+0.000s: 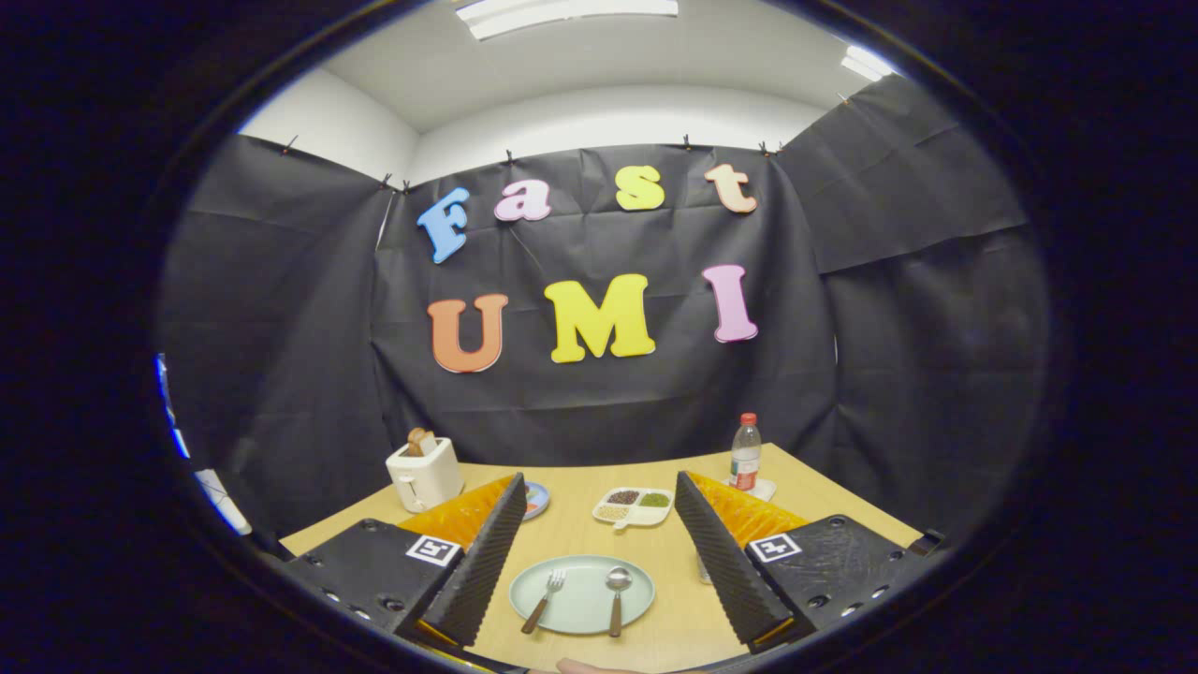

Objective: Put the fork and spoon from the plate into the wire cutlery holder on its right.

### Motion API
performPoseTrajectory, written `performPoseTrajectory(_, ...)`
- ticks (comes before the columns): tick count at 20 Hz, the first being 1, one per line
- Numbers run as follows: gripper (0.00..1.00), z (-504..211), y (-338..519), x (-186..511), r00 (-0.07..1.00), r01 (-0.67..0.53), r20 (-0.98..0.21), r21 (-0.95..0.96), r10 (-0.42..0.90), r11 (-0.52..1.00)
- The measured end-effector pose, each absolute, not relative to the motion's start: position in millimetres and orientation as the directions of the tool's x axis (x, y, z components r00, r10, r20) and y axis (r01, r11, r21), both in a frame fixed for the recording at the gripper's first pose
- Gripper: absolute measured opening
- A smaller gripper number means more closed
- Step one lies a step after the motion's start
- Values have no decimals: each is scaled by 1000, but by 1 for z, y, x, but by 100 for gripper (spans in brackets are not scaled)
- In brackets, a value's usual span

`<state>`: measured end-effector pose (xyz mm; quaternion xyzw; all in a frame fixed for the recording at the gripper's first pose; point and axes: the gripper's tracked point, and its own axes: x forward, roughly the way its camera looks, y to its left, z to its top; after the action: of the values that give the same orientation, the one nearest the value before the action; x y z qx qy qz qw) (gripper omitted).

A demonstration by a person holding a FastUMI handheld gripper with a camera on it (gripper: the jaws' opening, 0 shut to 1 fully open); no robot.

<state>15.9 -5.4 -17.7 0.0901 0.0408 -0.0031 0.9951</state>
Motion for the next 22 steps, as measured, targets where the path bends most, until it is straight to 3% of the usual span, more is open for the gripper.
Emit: performPoseTrajectory(22, 96, -38, -6, 37, 993, 44, -111, 137, -29, 990)
